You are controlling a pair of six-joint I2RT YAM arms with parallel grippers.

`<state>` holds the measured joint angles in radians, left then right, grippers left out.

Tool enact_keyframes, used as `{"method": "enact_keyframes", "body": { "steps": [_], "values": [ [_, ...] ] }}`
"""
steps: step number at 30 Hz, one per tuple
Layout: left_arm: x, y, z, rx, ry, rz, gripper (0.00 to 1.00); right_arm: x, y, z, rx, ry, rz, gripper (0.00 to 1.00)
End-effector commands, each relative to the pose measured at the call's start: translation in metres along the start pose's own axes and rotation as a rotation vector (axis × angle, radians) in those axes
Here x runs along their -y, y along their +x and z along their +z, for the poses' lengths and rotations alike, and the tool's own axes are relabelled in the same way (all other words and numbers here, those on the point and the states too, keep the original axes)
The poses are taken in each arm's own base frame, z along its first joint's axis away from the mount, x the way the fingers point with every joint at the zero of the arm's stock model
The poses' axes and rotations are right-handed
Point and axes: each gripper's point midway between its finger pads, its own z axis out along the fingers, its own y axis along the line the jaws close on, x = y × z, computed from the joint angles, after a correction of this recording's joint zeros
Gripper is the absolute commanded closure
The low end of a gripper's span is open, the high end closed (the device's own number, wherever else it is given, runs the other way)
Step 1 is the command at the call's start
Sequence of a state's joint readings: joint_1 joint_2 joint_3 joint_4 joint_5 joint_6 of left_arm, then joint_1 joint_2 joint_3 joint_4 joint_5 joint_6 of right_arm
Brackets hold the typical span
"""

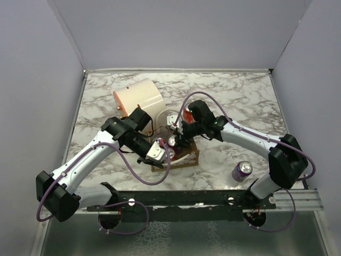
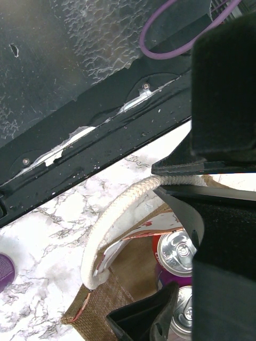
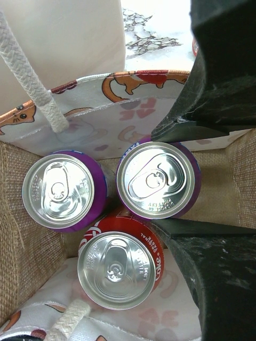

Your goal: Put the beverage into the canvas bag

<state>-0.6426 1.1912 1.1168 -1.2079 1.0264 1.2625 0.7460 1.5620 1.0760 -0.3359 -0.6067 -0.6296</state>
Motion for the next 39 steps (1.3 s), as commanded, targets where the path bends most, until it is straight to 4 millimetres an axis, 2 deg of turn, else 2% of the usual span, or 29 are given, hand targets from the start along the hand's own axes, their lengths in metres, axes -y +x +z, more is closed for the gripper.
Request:
{"method": "enact_keyframes", "body": {
  "steps": [1, 8, 15, 25, 33, 39],
  "values": [
    [0.003, -0.011, -0.004, 0.029, 0.005, 0.023, 0.86, 0.01, 0.002, -0.006, -0.027, 0.03, -0.064, 0.76],
    [0.002, -0.011, -0.004, 0.032, 0.004, 0.026, 0.85, 0.008, 0.016, -0.007, -0.077, 0.029, -0.054, 0.55],
    [0.003, -0.011, -0.004, 0.03, 0.002, 0.026, 0.85, 0.02, 0.013, -0.01, -0.095, 0.076, -0.053, 0.46],
    [0.005, -0.01, -0.005, 0.028, 0.001, 0.027, 0.85, 0.025, 0.017, -0.008, -0.122, 0.094, -0.031, 0.35],
    [0.005, -0.01, -0.005, 0.021, -0.002, 0.027, 0.85, 0.021, -0.002, -0.015, -0.082, 0.066, -0.02, 0.19],
    [0.005, -0.008, -0.005, 0.016, -0.004, 0.026, 0.85, 0.011, -0.021, -0.026, -0.038, 0.032, 0.0, 0.14]
  ]
}}
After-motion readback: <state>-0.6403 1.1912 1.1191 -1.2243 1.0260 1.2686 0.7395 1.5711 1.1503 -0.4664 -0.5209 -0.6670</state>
